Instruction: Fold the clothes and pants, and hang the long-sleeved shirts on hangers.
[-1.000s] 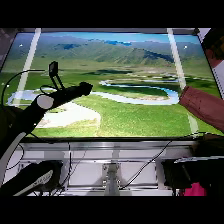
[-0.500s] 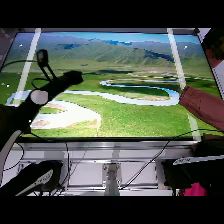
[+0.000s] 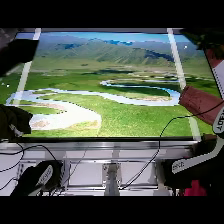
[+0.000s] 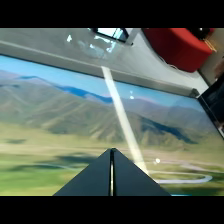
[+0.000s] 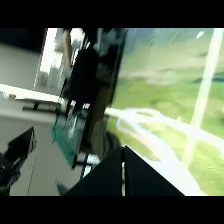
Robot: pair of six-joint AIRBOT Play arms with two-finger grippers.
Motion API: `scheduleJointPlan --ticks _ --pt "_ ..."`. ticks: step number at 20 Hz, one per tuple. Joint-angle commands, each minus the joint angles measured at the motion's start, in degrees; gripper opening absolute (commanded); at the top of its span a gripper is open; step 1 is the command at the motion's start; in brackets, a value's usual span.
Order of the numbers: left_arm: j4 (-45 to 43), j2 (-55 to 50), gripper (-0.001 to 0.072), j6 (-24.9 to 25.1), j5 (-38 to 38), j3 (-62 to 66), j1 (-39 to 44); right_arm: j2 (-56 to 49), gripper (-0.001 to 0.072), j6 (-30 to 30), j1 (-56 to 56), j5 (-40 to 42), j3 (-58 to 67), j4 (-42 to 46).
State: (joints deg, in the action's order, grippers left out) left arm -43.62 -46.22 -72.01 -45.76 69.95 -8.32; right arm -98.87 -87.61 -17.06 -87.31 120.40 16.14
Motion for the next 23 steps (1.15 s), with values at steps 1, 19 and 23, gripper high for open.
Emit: scheduleJointPlan --ticks 1,19,23 --pt "0.1 3.7 0.0010 -3.7 -18.1 5.2 -11.2 0.2 0.0010 0.1 9.9 0.9 0.0 -1.2" --pt "0.8 7.4 0.0012 -4.3 -25.3 5.3 -18.1 0.2 0.0013 0.1 16.4 1.3 0.0 -1.1" --pt "0.8 7.4 0.0012 -4.3 -25.3 5.3 -18.1 0.2 0.0014 0.1 16.4 1.3 0.0 -1.1"
